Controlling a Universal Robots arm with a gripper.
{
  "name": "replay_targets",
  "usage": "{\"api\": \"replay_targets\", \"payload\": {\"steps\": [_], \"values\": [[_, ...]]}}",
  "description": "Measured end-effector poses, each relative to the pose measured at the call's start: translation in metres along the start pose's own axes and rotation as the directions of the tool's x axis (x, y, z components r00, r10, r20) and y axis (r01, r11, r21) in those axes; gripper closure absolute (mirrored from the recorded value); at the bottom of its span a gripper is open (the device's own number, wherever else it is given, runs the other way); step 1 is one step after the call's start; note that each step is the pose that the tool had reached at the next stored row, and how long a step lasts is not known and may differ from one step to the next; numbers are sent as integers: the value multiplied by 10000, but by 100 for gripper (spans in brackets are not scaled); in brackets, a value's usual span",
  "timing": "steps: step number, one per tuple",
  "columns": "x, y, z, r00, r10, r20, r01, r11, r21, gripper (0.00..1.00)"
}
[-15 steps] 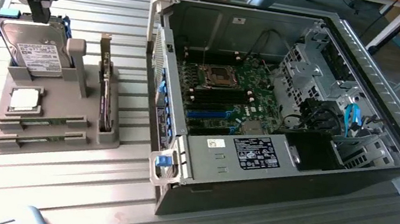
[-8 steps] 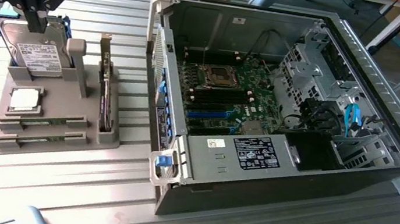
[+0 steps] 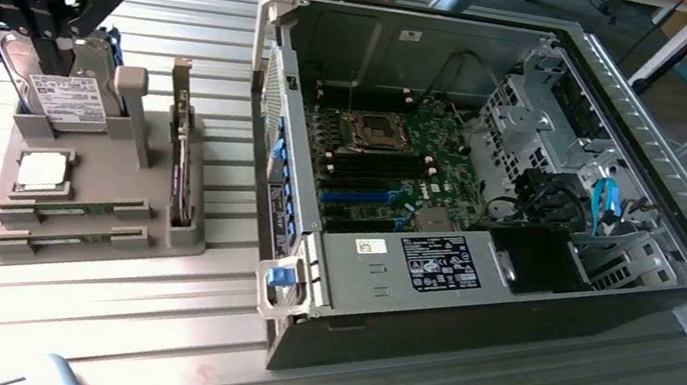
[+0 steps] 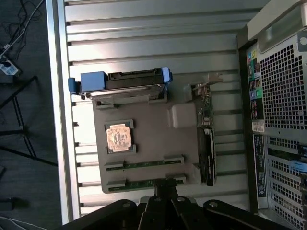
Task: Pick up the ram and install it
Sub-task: 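Reach for the ram, then pick up the ram and move it above insertion slot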
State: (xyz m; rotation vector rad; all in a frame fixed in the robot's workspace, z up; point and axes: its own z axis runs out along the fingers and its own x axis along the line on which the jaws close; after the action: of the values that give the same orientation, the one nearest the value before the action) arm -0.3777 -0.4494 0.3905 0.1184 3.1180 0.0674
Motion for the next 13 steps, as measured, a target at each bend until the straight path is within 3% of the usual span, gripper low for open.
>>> {"api": "replay_targets", "payload": {"steps": [7, 13], "values": [[-1, -135, -6, 10000, 0, 0, 0, 10000, -1, 90], [-2, -153, -7, 10000, 0, 0, 0, 10000, 0, 90]]}}
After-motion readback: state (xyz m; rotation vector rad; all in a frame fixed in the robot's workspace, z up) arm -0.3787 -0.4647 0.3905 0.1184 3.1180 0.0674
